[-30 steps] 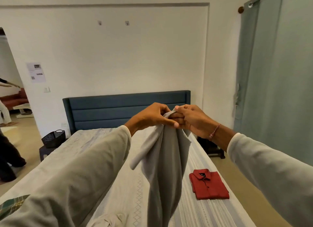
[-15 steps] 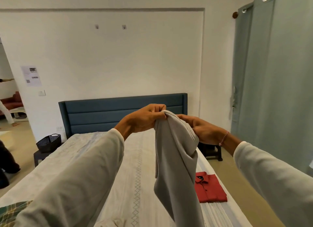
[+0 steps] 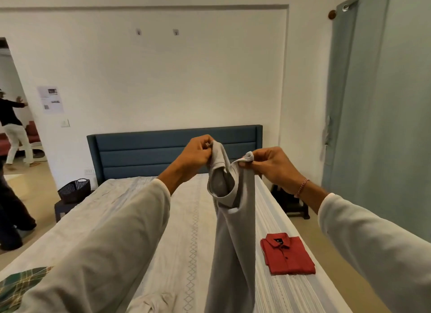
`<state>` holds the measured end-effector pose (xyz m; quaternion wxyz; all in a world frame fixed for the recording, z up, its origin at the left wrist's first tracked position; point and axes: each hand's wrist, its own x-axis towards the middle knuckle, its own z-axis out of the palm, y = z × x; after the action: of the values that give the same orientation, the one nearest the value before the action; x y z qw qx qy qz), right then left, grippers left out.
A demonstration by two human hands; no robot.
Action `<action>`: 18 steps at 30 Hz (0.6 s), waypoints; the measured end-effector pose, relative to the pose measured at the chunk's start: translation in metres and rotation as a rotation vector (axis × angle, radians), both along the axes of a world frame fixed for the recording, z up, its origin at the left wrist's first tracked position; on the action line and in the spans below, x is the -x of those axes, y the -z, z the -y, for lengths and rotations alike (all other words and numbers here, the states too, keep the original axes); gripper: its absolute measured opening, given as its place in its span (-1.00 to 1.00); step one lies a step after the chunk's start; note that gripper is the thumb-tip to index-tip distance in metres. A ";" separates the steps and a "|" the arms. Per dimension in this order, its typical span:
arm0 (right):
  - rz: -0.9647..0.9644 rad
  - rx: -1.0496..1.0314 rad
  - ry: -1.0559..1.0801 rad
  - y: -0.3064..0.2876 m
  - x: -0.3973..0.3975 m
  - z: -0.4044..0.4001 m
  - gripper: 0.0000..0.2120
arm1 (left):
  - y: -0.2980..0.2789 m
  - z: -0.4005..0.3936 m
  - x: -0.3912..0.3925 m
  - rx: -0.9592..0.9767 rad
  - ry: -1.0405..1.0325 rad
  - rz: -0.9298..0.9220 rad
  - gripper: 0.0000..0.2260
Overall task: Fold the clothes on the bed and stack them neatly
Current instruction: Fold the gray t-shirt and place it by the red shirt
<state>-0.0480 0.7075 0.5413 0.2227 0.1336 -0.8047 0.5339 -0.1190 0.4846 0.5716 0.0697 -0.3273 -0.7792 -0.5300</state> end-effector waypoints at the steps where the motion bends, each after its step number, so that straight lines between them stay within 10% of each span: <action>1: -0.044 -0.011 0.050 -0.001 0.000 -0.005 -0.69 | 0.000 0.008 0.005 -0.022 -0.044 0.016 -0.85; 10: -0.152 -0.277 0.267 -0.003 0.007 -0.061 -0.71 | -0.017 0.091 0.030 0.080 -0.370 -0.126 -0.89; 18: -0.078 -0.457 0.261 -0.030 -0.012 -0.116 -0.61 | -0.034 0.162 0.021 0.307 -0.255 -0.086 -0.88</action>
<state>-0.0364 0.8234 0.5714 0.2846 0.0960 -0.9056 0.2994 -0.1397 0.3231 0.6057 0.1187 -0.2550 -0.8823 -0.3773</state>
